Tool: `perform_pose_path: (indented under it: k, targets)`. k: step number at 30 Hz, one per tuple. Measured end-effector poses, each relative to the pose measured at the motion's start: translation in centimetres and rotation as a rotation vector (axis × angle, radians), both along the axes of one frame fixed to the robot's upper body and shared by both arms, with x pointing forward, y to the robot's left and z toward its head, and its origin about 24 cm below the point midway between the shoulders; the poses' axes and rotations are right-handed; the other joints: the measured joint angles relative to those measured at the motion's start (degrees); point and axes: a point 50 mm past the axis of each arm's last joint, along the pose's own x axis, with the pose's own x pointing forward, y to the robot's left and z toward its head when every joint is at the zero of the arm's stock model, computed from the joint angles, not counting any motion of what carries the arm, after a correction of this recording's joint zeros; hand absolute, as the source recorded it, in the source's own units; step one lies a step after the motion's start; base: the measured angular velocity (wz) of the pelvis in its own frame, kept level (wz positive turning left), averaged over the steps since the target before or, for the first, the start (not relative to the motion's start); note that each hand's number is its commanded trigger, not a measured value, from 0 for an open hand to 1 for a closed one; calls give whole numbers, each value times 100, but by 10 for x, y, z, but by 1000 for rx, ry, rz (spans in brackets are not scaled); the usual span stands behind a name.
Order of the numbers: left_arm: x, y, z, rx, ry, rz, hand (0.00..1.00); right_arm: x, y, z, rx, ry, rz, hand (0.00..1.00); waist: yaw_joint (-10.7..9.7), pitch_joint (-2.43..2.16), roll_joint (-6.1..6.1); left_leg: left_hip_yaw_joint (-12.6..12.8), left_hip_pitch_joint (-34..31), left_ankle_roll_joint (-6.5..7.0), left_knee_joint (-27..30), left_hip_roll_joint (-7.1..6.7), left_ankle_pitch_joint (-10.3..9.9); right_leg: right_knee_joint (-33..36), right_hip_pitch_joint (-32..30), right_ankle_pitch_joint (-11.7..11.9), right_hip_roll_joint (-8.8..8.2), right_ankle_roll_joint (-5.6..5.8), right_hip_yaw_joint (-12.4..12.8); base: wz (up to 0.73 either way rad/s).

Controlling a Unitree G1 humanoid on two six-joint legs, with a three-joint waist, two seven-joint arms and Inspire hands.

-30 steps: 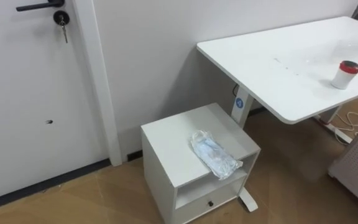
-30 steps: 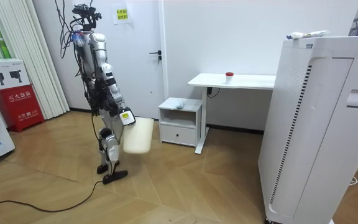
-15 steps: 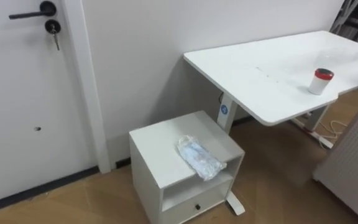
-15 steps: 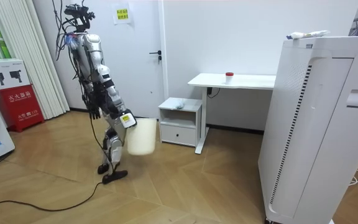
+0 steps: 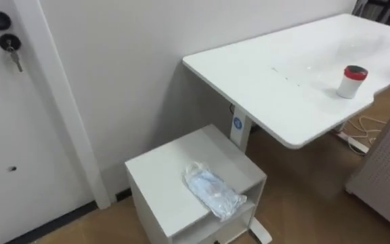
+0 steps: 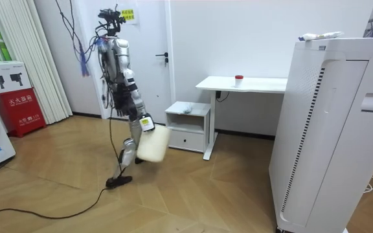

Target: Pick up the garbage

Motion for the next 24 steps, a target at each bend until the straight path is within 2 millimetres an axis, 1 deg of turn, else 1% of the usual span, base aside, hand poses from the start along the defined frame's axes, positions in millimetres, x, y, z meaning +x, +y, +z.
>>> perform_pose_path:
  k: [1, 2, 3, 4, 5, 6, 7, 8, 9, 10, 11, 12, 13, 14, 15, 16, 17, 18, 19, 20, 21, 23, 24]
  targets:
    - [3, 1, 1, 7, -15, -3, 0, 2, -1, 0, -7, -5, -2, 100, 19, -9, 13, 35, 90, 19, -3, -13, -78, 440, -182, 180, -57, 126, -10, -14]
    - [9, 2, 2, 26, -40, -9, 0, 8, -1, 1, -12, -21, -10, 100, 35, -3, 23, 44, 285, 49, -29, -44, -222, 1204, -473, 689, -177, 136, -63, -16]
    - [12, 4, 3, 49, -47, -15, 0, 10, 0, 1, -14, -36, -13, 100, 33, 7, 122, 4, 517, 90, -103, -42, -362, 1728, -691, 1273, -249, 73, -142, -17]
    - [13, 5, 3, 59, -53, -15, 0, 12, 0, 2, -13, -46, -17, 100, 52, 5, 163, -27, 606, 88, -142, -21, -428, 1881, -824, 1328, -270, 33, -176, -22]
    - [14, 5, 4, 77, -60, -13, 0, 17, 0, 3, -15, -75, -20, 100, 129, 17, 271, -32, 761, 38, -209, 77, -497, 2071, -1171, 1096, -280, -79, -329, -15]
    - [21, 7, 5, 89, -85, -17, 0, 23, 0, 4, -15, -101, -15, 100, 108, 7, 378, -49, 878, 23, -281, 186, -521, 1935, -1503, 817, -242, -123, -507, -6]
    - [23, 7, 6, 95, -97, -18, 0, 25, 0, 4, -13, -115, -16, 100, 110, 10, 408, -56, 932, 18, -337, 215, -528, 1743, -1643, 730, -217, -126, -530, 11]
    - [30, 7, 8, 105, -130, -5, 0, 27, 1, 5, -11, -133, -28, 100, 110, 12, 431, -87, 1055, 2, -508, 249, -530, 1072, -1821, 634, -193, -115, -586, 20]
    - [36, 6, 10, 109, -168, 10, 0, 27, 2, 4, -8, -141, -34, 100, 83, 10, 433, -127, 1181, -24, -675, 255, -519, 112, -1863, 643, -189, -104, -635, 25]
    - [38, 6, 11, 107, -182, 12, 0, 27, 2, 4, -8, -142, -36, 100, 59, 6, 433, -140, 1236, -40, -735, 255, -522, -396, -1839, 686, -176, -108, -648, 42]
    - [44, 3, 12, 100, -206, 11, 0, 26, 1, 4, -9, -144, -46, 100, -7, 6, 433, -171, 1320, -92, -804, 257, -554, -1254, -1768, 1101, -145, -79, -715, 57]
    - [45, 1, 11, 96, -211, 14, 0, 21, 1, 3, -11, -135, -58, 100, -77, -45, 435, -292, 1406, -147, -819, 295, -580, -1539, -1663, 1504, -57, -95, -768, 50]
    - [48, 0, 12, 95, -223, 13, 0, 19, 1, 3, -12, -131, -61, 100, -87, -54, 426, -287, 1451, -181, -887, 336, -580, -1657, -1589, 1517, 18, -107, -777, 17]
    - [53, 0, 14, 104, -250, 12, 0, 19, 2, 2, -11, -131, -63, 100, -31, -65, 467, -283, 1545, -254, -1033, 377, -538, -1784, -1473, 1547, 110, -144, -757, -18]
    - [55, 1, 15, 112, -260, 15, 0, 20, 3, 2, -9, -138, -60, 100, -36, -46, 470, -302, 1612, -312, -1140, 408, -501, -1898, -1413, 1558, 173, -163, -736, -24]
    - [55, 1, 15, 114, -265, 16, 0, 20, 4, 2, -8, -140, -60, 100, -42, -35, 466, -302, 1649, -324, -1204, 432, -494, -1972, -1370, 1560, 207, -166, -730, -13]
    - [57, 1, 16, 122, -276, 14, 0, 18, 4, 2, -5, -133, -63, 100, -62, -30, 453, -311, 1715, -363, -1311, 461, -471, -2069, -1306, 1560, 256, -169, -721, -8]
    - [60, 0, 17, 125, -297, 10, 0, 16, 3, 1, -5, -129, -66, 100, -63, -27, 442, -307, 1750, -376, -1420, 488, -463, -2153, -1277, 1557, 308, -174, -723, -8]
    - [62, -1, 18, 126, -310, 7, 0, 17, 3, 2, -6, -132, -65, 100, -64, -36, 464, -302, 1757, -377, -1452, 504, -462, -2184, -1278, 1556, 329, -174, -719, -12]
    - [64, -2, 19, 126, -323, 4, 0, 17, 3, 2, -11, -132, -64, 100, -63, -26, 448, -272, 1771, -384, -1500, 520, -458, -2252, -1280, 1556, 362, -175, -703, -14]
    - [68, -2, 20, 131, -341, 3, 0, 17, 3, 1, -13, -127, -64, 100, -65, -2, 409, -250, 1782, -385, -1539, 538, -458, -2295, -1281, 1560, 400, -181, -666, -14]
    - [73, -1, 22, 146, -364, 4, 0, 16, 3, 1, -13, -127, -61, 100, -75, 14, 347, -238, 1756, -385, -1555, 549, -458, -2360, -1292, 1566, 425, -190, -653, -10]
    - [76, -1, 24, 161, -383, 0, 0, 16, 3, 1, -15, -128, -57, 100, -129, -1, 323, -226, 1732, -386, -1552, 551, -458, -2412, -1293, 1569, 431, -195, -659, -5]
